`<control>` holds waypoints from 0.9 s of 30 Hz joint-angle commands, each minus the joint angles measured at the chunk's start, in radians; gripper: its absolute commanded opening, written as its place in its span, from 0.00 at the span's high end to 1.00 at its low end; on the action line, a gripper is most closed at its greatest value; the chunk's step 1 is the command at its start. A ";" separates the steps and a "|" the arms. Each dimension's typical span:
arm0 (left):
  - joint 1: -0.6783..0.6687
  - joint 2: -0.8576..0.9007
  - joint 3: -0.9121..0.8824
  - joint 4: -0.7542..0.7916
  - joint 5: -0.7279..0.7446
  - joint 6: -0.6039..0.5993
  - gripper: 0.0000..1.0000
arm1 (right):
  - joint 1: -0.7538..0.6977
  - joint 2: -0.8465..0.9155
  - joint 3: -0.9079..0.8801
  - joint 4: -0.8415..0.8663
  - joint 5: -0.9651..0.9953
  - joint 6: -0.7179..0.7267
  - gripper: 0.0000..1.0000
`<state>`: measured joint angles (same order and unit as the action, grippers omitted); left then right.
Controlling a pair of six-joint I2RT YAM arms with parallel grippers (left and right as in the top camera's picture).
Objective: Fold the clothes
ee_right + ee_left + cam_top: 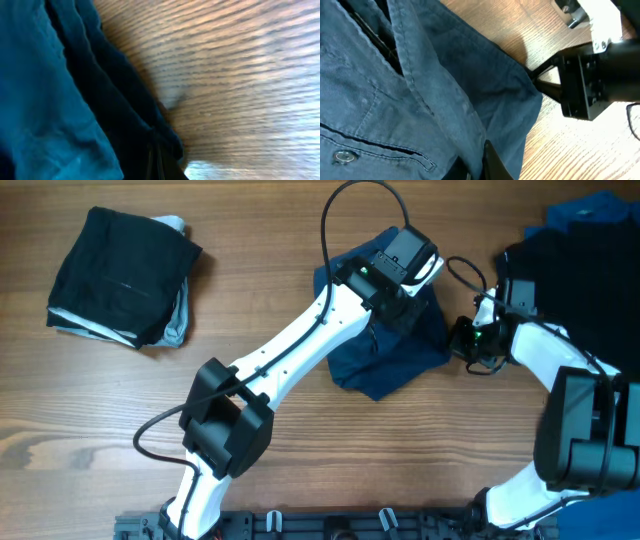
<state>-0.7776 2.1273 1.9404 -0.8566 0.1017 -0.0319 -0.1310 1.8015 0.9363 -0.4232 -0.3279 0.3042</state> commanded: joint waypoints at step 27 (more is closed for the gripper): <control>0.293 0.163 0.017 0.087 0.054 -0.186 0.84 | 0.057 -0.119 0.257 -0.308 -0.388 -0.408 0.96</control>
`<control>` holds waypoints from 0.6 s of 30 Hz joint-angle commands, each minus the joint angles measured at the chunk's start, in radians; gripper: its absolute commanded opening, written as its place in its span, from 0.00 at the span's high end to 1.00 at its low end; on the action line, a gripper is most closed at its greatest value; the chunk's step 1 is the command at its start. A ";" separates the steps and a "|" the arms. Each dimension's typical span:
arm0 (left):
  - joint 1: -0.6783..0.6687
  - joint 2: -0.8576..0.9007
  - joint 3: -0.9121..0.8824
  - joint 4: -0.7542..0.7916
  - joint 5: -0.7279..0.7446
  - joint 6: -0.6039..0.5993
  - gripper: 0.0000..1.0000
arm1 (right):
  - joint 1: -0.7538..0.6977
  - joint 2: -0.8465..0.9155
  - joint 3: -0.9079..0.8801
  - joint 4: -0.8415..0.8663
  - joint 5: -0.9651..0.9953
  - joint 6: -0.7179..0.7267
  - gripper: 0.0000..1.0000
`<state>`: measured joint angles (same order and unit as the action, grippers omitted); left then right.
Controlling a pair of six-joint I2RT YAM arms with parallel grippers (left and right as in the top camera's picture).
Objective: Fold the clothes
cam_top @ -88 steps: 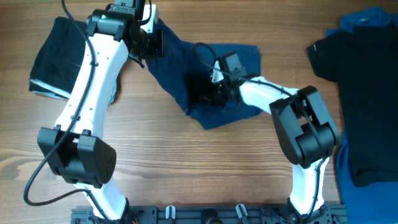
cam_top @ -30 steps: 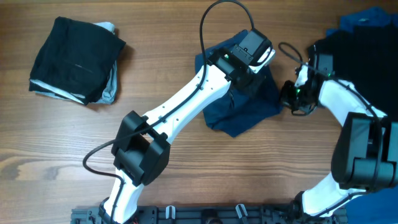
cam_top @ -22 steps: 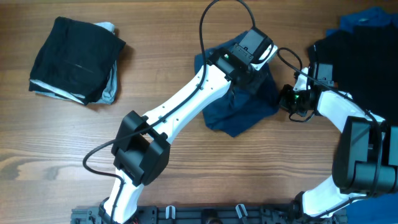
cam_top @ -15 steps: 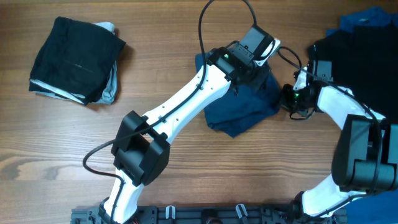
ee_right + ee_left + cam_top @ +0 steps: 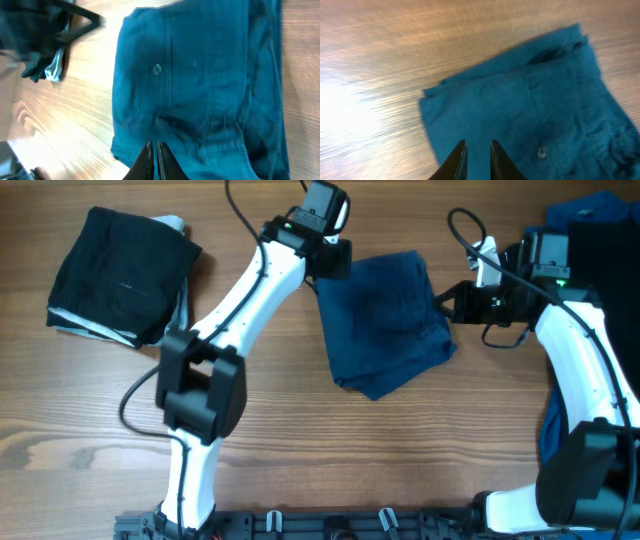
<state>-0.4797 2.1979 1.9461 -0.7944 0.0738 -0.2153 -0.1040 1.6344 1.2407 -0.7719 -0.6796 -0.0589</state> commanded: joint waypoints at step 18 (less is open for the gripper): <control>-0.009 -0.068 0.066 -0.043 -0.010 -0.003 0.96 | 0.041 0.353 -0.029 0.017 0.318 0.162 0.96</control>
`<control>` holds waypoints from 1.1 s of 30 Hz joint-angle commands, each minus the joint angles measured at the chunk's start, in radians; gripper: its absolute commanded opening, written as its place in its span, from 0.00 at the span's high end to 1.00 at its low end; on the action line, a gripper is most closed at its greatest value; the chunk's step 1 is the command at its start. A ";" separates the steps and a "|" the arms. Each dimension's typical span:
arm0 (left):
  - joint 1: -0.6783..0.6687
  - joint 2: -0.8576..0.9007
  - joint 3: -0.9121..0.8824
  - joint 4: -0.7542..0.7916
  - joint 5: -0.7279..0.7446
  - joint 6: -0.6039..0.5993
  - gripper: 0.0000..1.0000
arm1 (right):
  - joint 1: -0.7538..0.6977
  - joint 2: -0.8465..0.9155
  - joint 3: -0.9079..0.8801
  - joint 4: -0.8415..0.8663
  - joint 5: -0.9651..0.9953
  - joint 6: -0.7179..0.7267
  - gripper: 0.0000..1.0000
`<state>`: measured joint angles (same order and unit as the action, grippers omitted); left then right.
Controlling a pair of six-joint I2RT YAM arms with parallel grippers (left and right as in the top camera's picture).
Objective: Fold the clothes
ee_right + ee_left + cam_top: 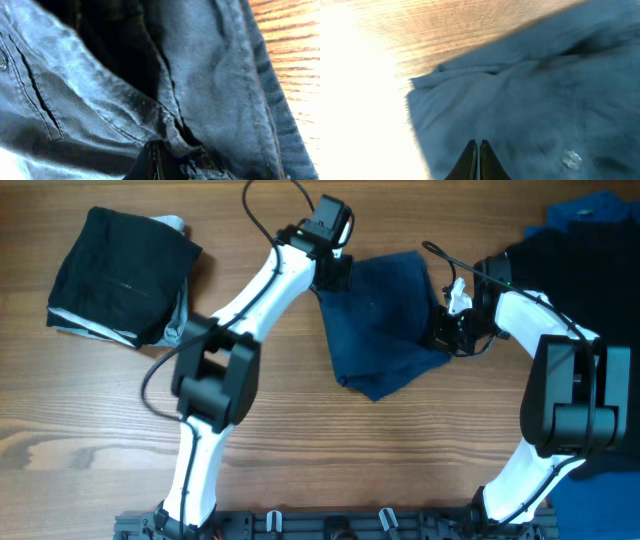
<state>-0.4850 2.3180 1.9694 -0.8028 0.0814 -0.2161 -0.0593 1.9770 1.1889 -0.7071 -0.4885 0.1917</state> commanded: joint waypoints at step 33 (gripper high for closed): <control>-0.115 -0.184 -0.649 0.093 0.528 -0.009 0.91 | 0.074 0.105 0.165 0.686 -0.120 -0.115 0.96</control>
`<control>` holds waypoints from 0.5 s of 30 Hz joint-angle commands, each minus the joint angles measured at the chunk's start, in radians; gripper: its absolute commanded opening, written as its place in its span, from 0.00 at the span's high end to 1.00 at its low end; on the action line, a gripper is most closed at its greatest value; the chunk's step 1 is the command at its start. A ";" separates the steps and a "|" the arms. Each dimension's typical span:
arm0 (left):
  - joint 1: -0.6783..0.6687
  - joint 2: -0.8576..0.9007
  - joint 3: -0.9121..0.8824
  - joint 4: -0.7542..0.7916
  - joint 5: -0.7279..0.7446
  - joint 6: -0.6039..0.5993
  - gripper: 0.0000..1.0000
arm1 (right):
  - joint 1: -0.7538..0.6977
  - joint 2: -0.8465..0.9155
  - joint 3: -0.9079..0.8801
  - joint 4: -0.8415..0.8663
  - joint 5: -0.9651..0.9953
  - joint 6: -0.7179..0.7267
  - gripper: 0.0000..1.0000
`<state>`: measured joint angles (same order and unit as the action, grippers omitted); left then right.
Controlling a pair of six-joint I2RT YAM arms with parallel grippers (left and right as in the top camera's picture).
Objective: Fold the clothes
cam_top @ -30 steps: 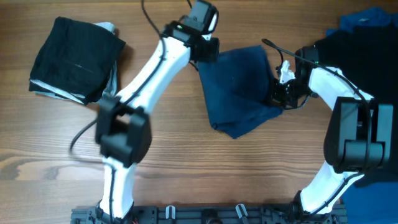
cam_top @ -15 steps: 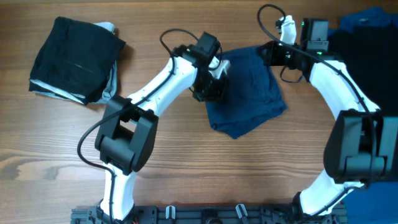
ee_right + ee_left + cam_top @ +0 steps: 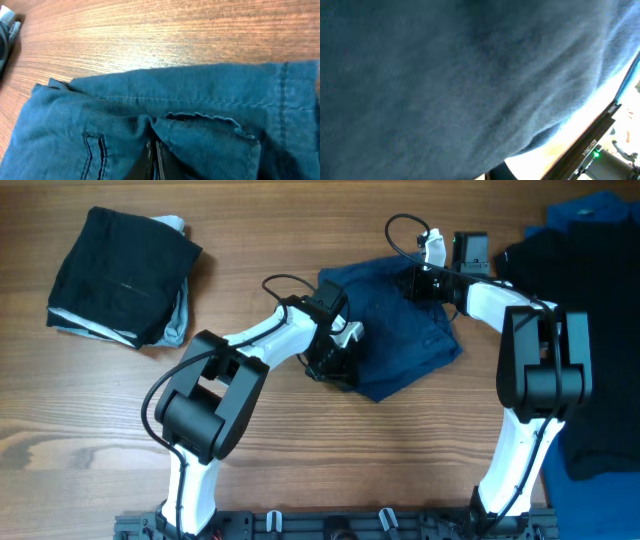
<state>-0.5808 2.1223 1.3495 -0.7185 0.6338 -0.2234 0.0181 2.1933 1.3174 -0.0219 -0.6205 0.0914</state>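
A dark blue denim garment (image 3: 400, 340) lies folded in a rough square at the table's middle. My left gripper (image 3: 333, 365) is at its lower left edge. Blurred blue cloth (image 3: 445, 75) fills the left wrist view and covers the left gripper (image 3: 492, 176), so only one dark fingertip shows. My right gripper (image 3: 418, 283) is at the garment's top right edge. In the right wrist view the right gripper (image 3: 154, 160) is shut, its tips lying in a crease of the denim (image 3: 200, 100) just below the hem.
A folded black stack with a light grey piece (image 3: 120, 275) sits at the upper left. A dark pile of clothes (image 3: 595, 300) and a blue cloth (image 3: 590, 210) lie along the right edge. Wooden table (image 3: 330, 470) shows in front.
My left gripper was at the garment's upper left corner and is now at its lower left edge, under cloth. My right gripper went from the right edge to the top right edge.
At first my left gripper was over the garment's top and the right at its right edge. Then both were off the cloth, which lay flat. After that they touched the upper left corner and right edge, and now the lower left and top right edges.
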 commanded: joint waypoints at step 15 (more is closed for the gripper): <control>-0.055 -0.063 0.115 0.086 -0.025 -0.002 0.90 | -0.048 -0.489 -0.172 -0.768 0.341 0.015 0.96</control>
<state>-0.6090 2.0369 1.4563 -0.6582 0.6106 -0.2237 -0.0021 1.6909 1.1938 -0.8093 -0.3817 0.0372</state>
